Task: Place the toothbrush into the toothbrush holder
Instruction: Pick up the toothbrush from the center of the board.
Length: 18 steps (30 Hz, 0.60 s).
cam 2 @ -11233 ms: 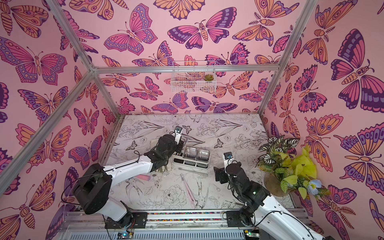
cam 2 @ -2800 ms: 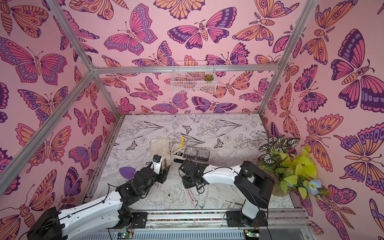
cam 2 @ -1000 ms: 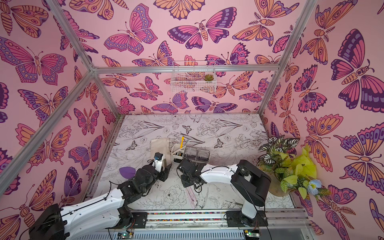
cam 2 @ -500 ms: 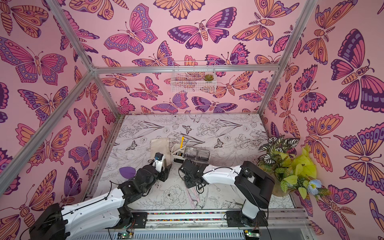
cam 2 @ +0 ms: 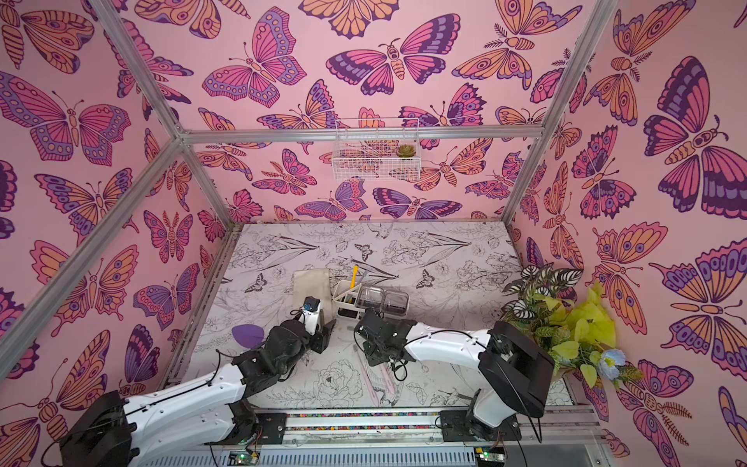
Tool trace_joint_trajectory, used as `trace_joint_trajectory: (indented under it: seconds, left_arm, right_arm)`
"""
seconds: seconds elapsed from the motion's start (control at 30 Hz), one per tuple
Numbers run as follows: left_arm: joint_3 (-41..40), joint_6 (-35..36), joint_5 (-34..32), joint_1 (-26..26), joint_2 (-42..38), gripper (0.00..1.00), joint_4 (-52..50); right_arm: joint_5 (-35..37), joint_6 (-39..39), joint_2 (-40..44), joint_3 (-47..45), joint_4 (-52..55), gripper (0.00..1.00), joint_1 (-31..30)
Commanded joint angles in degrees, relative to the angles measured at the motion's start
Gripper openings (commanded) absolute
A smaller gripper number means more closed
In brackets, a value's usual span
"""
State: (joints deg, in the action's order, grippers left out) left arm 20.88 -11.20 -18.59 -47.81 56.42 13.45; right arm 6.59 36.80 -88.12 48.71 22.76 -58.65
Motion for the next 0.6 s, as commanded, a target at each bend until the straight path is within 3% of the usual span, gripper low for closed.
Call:
trace_joint_trajectory:
  seconds: [0.0, 0.57]
  left_arm:
    - [1.25, -0.57, 1.66, -0.19, 0.88, 0.60, -0.45]
    - [3.16, -0.22, 7.03, -0.22, 5.25, 0.61, -0.36]
  right_arm:
    - [1.62, -0.89, 1.44, -0.12, 1.80, 0.00, -0.15]
    - [3.20, -2.40, 6.08, -0.47, 0.83, 0.00, -0.06]
